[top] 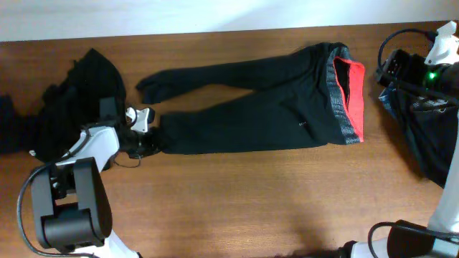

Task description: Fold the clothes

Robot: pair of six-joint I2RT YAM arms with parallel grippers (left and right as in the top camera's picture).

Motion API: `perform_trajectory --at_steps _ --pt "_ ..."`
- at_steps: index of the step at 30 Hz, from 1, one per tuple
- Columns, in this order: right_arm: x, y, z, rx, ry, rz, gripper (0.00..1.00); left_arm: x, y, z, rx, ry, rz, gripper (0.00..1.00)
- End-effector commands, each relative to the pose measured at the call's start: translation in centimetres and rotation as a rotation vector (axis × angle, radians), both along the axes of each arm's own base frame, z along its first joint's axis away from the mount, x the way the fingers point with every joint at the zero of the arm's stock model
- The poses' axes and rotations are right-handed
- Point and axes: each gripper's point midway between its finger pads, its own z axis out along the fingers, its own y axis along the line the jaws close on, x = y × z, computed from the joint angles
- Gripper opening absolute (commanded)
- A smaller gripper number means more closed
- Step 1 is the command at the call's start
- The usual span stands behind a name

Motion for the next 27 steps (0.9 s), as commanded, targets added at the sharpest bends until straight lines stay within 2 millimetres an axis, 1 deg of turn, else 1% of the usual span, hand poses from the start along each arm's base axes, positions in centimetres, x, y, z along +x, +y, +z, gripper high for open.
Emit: perform_trajectory --at_steps 1,6,9,12,15,17,19,20,23,27 --pt "0.1 0.1 0.3 0.001 -0.014 0.013 0.99 2.6 1.1 2.5 0.062 -0.051 0.007 0.01" --pt "0.2 0.1 0.3 0.001 -0.015 0.013 0.98 4.0 1.8 5.3 0.195 -0.068 -0.002 0.01" --pt "0.1 0.1 0.3 0.001 -0.014 0.013 0.99 4.6 1.6 7.1 0.291 -0.095 -0.020 0.01" --pt "0.2 0.1 0.3 0.001 -0.015 0.013 0.99 5.0 0.9 8.3 0.388 -0.122 -0.048 0.01" --pt "0.1 0.1 0.3 0.001 -0.014 0.013 0.99 4.9 -0.5 8.5 0.491 -0.137 -0.094 0.01" --pt "0.1 0.1 0.3 0.001 -0.014 0.013 0.99 4.6 -2.0 8.5 0.571 -0.155 -0.141 0.01" --pt "0.1 0.1 0.3 0.002 -0.014 0.013 0.99 4.5 -3.0 8.6 0.632 -0.175 -0.172 0.01" --pt "0.2 0.1 0.3 0.004 -0.015 0.015 0.99 4.3 -4.6 8.8 0.680 -0.204 -0.212 0.01" --pt "0.1 0.1 0.3 0.005 -0.015 0.015 0.99 3.8 -7.4 9.0 0.707 -0.247 -0.279 0.01" --pt "0.0 0.2 0.2 0.008 -0.009 0.016 0.99 3.5 -11.5 9.1 0.702 -0.324 -0.383 0.01"
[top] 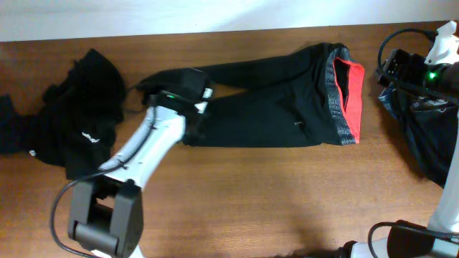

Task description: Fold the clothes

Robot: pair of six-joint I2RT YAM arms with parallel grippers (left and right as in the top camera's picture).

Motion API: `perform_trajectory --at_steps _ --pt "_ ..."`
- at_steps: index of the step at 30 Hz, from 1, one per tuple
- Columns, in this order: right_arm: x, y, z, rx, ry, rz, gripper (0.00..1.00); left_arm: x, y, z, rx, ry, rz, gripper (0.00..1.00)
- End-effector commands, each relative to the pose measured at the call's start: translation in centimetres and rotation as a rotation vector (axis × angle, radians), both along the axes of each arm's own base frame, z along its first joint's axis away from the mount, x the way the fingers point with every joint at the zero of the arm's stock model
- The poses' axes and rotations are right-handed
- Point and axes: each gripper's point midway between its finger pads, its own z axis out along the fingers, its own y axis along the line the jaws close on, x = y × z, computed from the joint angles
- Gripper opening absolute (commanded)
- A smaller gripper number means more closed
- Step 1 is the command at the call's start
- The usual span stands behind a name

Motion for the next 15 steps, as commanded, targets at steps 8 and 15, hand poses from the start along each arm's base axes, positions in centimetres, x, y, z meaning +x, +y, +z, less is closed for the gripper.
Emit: perform_trajectory --at_steps 8,15 --pt "-0.1 0.2 0.1 0.009 -0.002 0.015 0.99 0.1 -6.9 0.2 0.044 -0.115 -0.212 0.98" --pt "-0.2 0.3 0.1 0.009 -0.001 0.023 0.99 0.0 -6.0 -0.4 0.014 -0.071 -0.190 0.99"
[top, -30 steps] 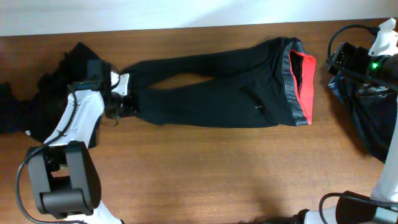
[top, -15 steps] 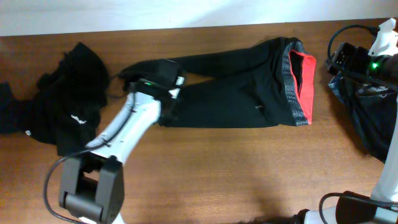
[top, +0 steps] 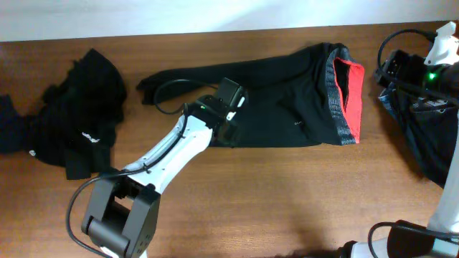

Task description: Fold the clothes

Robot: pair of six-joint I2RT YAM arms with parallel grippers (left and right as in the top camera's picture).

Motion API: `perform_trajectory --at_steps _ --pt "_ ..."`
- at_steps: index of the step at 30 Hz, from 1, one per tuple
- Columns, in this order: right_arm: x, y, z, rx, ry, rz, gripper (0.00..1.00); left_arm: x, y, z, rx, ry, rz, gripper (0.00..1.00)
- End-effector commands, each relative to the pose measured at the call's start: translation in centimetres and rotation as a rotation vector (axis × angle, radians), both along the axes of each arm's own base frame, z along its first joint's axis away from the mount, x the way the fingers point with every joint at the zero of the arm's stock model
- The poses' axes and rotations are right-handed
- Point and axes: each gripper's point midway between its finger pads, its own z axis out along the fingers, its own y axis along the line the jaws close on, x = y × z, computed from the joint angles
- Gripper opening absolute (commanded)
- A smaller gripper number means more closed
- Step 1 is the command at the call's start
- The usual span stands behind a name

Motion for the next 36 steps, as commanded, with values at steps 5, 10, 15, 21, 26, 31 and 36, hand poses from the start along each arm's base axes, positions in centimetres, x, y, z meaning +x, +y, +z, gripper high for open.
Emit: perform_trajectory --at_steps 5,10,15,21,26,31,36 --pt "0.0 0.1 0.2 0.003 -0.007 0.015 0.99 0.8 1.3 -0.4 -0.197 0.113 0.054 0.99" --pt "0.0 0.1 0.2 0.003 -0.007 0.015 0.99 1.3 3.0 0.0 -0.392 0.207 0.092 0.99" --pt "0.0 0.1 0.2 0.003 -0.008 0.015 0.99 1.2 3.9 1.3 -0.603 0.278 0.052 0.99" --pt "0.0 0.1 0.2 0.003 -0.008 0.015 0.99 0.3 4.7 0.7 -0.639 0.350 0.091 0.99" --pt "0.0 0.1 0.2 0.003 -0.007 0.015 0.99 -0.3 5.2 -1.1 -0.644 0.430 0.155 0.95" --pt "-0.1 0.2 0.1 0.004 -0.004 0.015 0.99 -0.6 5.3 -2.7 -0.643 0.479 0.178 0.93" --pt "-0.1 0.2 0.1 0.005 -0.003 0.015 0.99 -0.3 5.4 -3.6 -0.632 0.477 0.182 0.92"
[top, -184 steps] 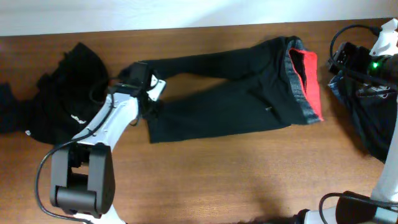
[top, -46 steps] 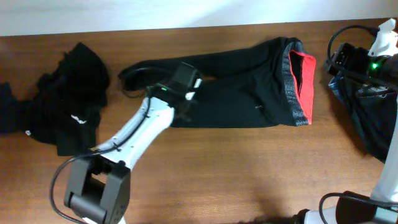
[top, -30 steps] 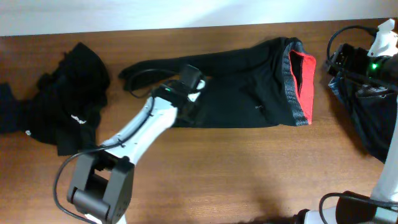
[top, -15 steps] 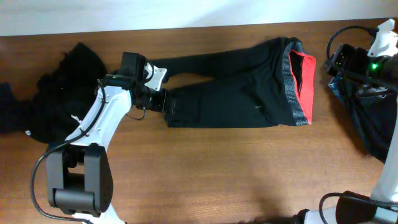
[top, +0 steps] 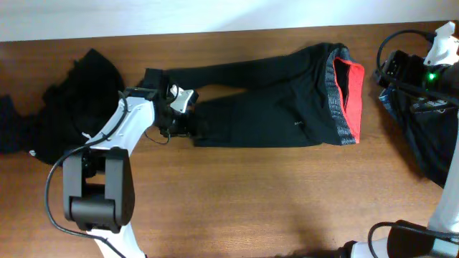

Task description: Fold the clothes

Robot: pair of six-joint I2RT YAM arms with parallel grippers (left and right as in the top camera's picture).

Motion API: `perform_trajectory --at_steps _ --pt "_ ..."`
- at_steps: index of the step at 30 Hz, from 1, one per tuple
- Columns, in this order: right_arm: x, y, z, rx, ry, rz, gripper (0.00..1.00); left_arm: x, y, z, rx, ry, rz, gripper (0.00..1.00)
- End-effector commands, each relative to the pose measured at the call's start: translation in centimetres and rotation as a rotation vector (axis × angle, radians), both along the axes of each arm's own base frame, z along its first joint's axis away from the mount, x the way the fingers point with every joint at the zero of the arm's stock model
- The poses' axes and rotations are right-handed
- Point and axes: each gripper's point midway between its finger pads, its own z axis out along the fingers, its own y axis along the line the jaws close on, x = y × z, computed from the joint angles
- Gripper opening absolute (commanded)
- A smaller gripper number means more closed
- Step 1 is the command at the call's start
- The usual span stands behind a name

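Black pants lie across the table, their waistband with red lining to the right. The far leg stretches left to its cuff. The near leg ends in a doubled edge about mid-table. My left gripper sits at that edge, and its dark fingers blend into the cloth, so their state is unclear. My right gripper rests at the right edge, beside the waistband; its fingers are not readable.
A heap of black clothes lies at the far left beside the left arm. Another dark garment is bundled at the right edge under the right arm. Bare wooden table runs along the front.
My left gripper has moved back left, from over the middle of the near leg to its left edge. The near leg now ends in a fold there. The right arm is unchanged.
My left gripper was at the near leg's cuff, at the far left of the pants. Then it was further right with the leg shortened, then over the leg's middle. Now it is back at the leg's new folded left edge.
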Motion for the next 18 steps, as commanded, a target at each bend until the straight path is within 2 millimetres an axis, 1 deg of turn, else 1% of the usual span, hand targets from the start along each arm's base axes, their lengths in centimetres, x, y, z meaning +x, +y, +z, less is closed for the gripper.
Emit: perform_trajectory --at_steps 1,6,8,12,16,18 --pt "0.0 0.2 0.1 0.008 -0.003 0.008 0.99 0.5 -0.1 -0.6 -0.015 0.006 0.011 0.93" --pt "0.0 0.1 0.1 0.008 -0.004 0.008 0.99 0.8 0.1 -2.3 0.002 0.018 0.014 0.92" --pt "0.0 0.1 0.1 0.007 -0.007 0.008 0.99 0.9 0.1 -2.8 0.003 0.024 0.014 0.89" --pt "0.1 0.1 0.2 0.006 -0.011 0.008 0.99 1.1 0.1 -2.9 0.002 0.016 0.014 0.72" --pt "0.2 0.1 0.2 0.005 -0.014 0.008 0.98 1.3 0.0 -2.9 0.001 0.008 0.014 0.48" --pt "0.2 0.1 0.2 0.005 -0.014 0.008 0.99 1.4 0.0 -2.8 0.000 0.005 0.014 0.41"
